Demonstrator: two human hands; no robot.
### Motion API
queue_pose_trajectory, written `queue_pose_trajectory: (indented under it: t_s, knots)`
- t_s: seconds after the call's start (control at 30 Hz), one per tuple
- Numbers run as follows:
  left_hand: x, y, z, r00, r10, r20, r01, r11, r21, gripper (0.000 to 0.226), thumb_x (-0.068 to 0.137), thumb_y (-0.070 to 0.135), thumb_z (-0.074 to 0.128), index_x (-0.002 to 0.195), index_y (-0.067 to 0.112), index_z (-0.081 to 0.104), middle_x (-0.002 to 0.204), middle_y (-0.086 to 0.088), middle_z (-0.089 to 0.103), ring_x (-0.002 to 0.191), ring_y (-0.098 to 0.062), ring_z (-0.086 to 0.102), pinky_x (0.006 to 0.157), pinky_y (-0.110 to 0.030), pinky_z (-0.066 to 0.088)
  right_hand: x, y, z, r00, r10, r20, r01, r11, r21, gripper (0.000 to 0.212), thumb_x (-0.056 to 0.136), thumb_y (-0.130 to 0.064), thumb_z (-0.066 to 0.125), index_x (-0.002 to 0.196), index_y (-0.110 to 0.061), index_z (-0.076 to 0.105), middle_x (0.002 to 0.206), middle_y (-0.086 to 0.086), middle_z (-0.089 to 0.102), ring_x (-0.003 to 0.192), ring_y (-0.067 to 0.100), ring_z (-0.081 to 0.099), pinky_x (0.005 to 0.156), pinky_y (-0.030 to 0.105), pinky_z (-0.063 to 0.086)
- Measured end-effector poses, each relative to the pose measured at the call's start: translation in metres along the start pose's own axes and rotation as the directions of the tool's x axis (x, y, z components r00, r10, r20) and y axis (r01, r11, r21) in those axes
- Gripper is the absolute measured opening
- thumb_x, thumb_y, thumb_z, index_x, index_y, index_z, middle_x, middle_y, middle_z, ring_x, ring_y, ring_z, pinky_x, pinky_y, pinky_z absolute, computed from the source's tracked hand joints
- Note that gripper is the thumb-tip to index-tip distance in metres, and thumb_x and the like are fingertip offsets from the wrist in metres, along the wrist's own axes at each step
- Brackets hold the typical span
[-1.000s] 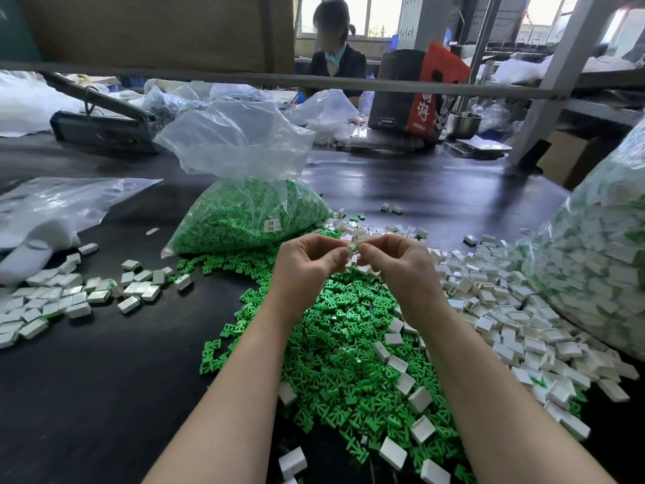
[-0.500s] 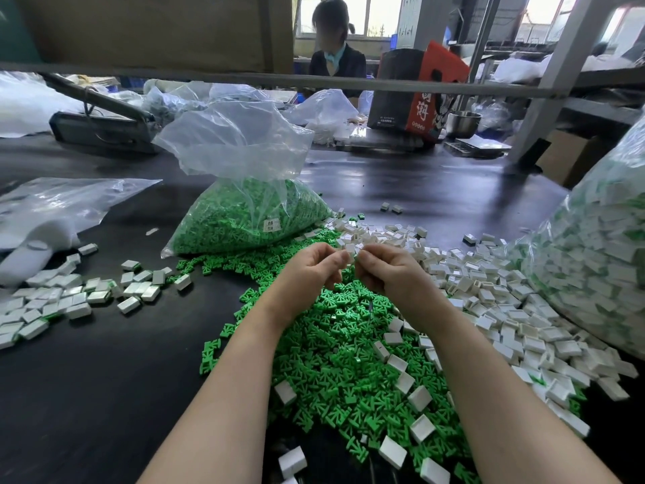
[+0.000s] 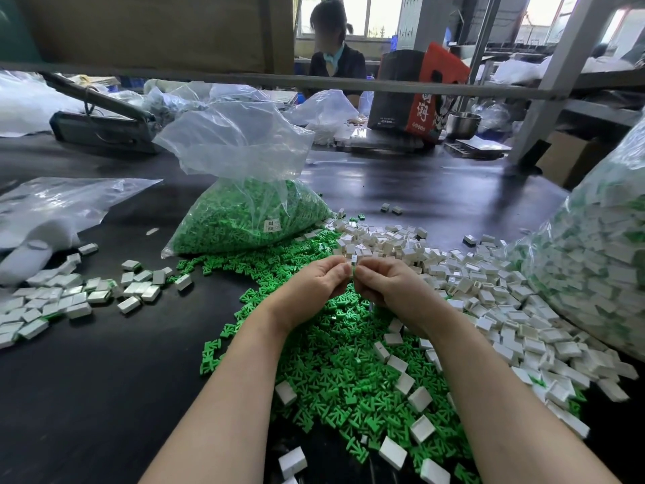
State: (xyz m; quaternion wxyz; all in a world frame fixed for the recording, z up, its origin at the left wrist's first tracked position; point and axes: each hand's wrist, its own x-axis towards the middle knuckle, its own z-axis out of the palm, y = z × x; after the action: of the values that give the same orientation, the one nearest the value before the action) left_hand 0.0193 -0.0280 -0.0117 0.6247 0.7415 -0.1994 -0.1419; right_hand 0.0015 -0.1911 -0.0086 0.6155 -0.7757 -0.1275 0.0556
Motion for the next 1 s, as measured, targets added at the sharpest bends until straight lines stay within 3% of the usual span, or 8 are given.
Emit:
queue_pose_trajectory:
  t_s: [0.07, 0.17, 0.3, 0.47, 0.67, 0.77, 0.83, 1.0]
  knots:
    - [-0.0001, -0.0011, -0.0011, 1.000, -0.019, 0.004, 0.018, 1.000, 0.017, 0.019, 0.104, 0.020, 0.042, 0.096, 0.017, 0.059, 0.089, -0.006, 0.047, 0.084, -0.016, 0.043, 0.085, -0.029, 0.040, -0.0002, 0.0006, -0.0011, 1.000, -0.004, 0.017, 0.004, 0.999, -0.045, 0.025, 0.101, -0.013, 0.049, 0.079, -0.012, 0.058, 0.067, -0.002, 0.050, 0.056, 0.004, 0.041, 0.053, 0.013, 0.035]
    - [-0.0001, -0.0032, -0.0021, 0.999, -0.003, 0.034, 0.001, 0.997, 0.079, 0.025, 0.104, 0.021, 0.042, 0.100, 0.003, 0.057, 0.077, 0.001, 0.043, 0.074, -0.011, 0.040, 0.072, -0.024, 0.037, -0.0008, 0.0021, -0.0032, 0.999, 0.002, 0.035, 0.000, 0.998, -0.058, 0.025, 0.101, -0.013, 0.051, 0.077, -0.015, 0.060, 0.066, -0.006, 0.052, 0.063, 0.006, 0.044, 0.063, 0.019, 0.038]
    - [0.0008, -0.0063, -0.0040, 0.999, 0.000, 0.054, -0.005, 0.996, 0.094, 0.028, 0.103, 0.021, 0.044, 0.110, -0.004, 0.054, 0.087, -0.004, 0.043, 0.082, -0.014, 0.040, 0.081, -0.031, 0.037, -0.0008, 0.0043, -0.0045, 0.999, 0.009, 0.051, -0.006, 0.999, -0.045, 0.020, 0.100, -0.013, 0.052, 0.082, -0.013, 0.062, 0.070, -0.005, 0.053, 0.072, 0.011, 0.048, 0.076, 0.030, 0.042]
    - [0.0009, -0.0058, -0.0046, 0.997, 0.005, 0.073, -0.013, 0.994, 0.107, 0.026, 0.103, 0.019, 0.045, 0.114, -0.003, 0.054, 0.095, -0.005, 0.047, 0.089, -0.014, 0.043, 0.087, -0.028, 0.038, -0.0006, 0.0039, -0.0055, 0.997, 0.002, 0.075, 0.002, 0.999, -0.051, 0.026, 0.100, -0.012, 0.052, 0.080, -0.023, 0.063, 0.065, -0.018, 0.057, 0.067, -0.002, 0.053, 0.070, 0.015, 0.045]
    - [0.0008, -0.0045, -0.0048, 0.996, -0.010, 0.089, -0.003, 0.988, 0.154, 0.027, 0.103, 0.018, 0.044, 0.114, -0.005, 0.053, 0.092, -0.006, 0.044, 0.086, -0.016, 0.040, 0.085, -0.034, 0.037, -0.0013, 0.0053, -0.0081, 0.995, -0.007, 0.100, 0.020, 0.990, -0.137, 0.020, 0.100, -0.013, 0.052, 0.082, -0.012, 0.061, 0.072, -0.004, 0.050, 0.076, 0.014, 0.047, 0.077, 0.032, 0.042]
    - [0.0009, -0.0061, -0.0059, 0.994, -0.033, 0.101, 0.014, 0.984, 0.180, 0.020, 0.103, 0.018, 0.045, 0.106, 0.004, 0.059, 0.089, -0.004, 0.052, 0.086, -0.015, 0.046, 0.086, -0.031, 0.040, -0.0017, 0.0040, -0.0067, 0.994, -0.008, 0.111, 0.031, 0.977, -0.210, 0.024, 0.100, -0.016, 0.052, 0.077, -0.015, 0.059, 0.066, -0.009, 0.046, 0.066, 0.009, 0.043, 0.066, 0.025, 0.039]
    - [0.0008, -0.0070, -0.0055, 0.994, -0.035, 0.099, 0.014, 0.980, 0.200, 0.019, 0.103, 0.018, 0.045, 0.098, 0.007, 0.060, 0.080, 0.000, 0.051, 0.078, -0.013, 0.046, 0.077, -0.028, 0.040, -0.0021, 0.0035, -0.0059, 0.995, -0.009, 0.103, 0.034, 0.971, -0.237, 0.027, 0.100, -0.015, 0.052, 0.074, -0.018, 0.057, 0.062, -0.012, 0.045, 0.061, 0.006, 0.041, 0.061, 0.021, 0.036]
    - [0.0018, -0.0061, -0.0048, 0.999, -0.003, 0.045, -0.003, 0.993, 0.120, 0.020, 0.103, 0.019, 0.044, 0.092, 0.014, 0.059, 0.069, 0.011, 0.047, 0.068, -0.004, 0.043, 0.069, -0.018, 0.039, -0.0009, 0.0043, -0.0033, 0.997, -0.049, 0.066, 0.057, 0.989, -0.138, 0.022, 0.100, -0.016, 0.053, 0.079, -0.014, 0.061, 0.063, -0.011, 0.048, 0.066, 0.008, 0.044, 0.064, 0.021, 0.039]
